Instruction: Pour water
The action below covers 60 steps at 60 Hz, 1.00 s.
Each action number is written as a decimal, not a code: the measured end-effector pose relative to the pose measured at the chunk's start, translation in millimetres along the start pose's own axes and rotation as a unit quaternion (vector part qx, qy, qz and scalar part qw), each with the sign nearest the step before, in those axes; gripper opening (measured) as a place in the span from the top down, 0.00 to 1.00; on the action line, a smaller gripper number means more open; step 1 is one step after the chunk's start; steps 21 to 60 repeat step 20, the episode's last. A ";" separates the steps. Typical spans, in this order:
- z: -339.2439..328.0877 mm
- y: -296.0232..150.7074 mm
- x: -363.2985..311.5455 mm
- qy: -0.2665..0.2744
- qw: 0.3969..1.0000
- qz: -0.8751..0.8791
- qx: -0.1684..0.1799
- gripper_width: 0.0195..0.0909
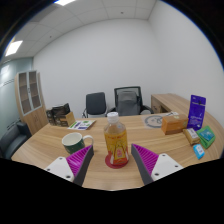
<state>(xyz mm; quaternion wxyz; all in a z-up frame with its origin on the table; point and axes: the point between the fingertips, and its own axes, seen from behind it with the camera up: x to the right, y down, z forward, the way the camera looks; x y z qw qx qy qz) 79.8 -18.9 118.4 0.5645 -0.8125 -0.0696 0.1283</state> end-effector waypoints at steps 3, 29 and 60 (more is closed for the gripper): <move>-25.3 -2.4 -6.0 0.010 1.000 -0.008 0.002 0.10; -185.6 -23.2 -64.0 0.023 0.999 -0.031 0.003 0.10; -185.6 -23.2 -64.0 0.023 0.999 -0.031 0.003 0.10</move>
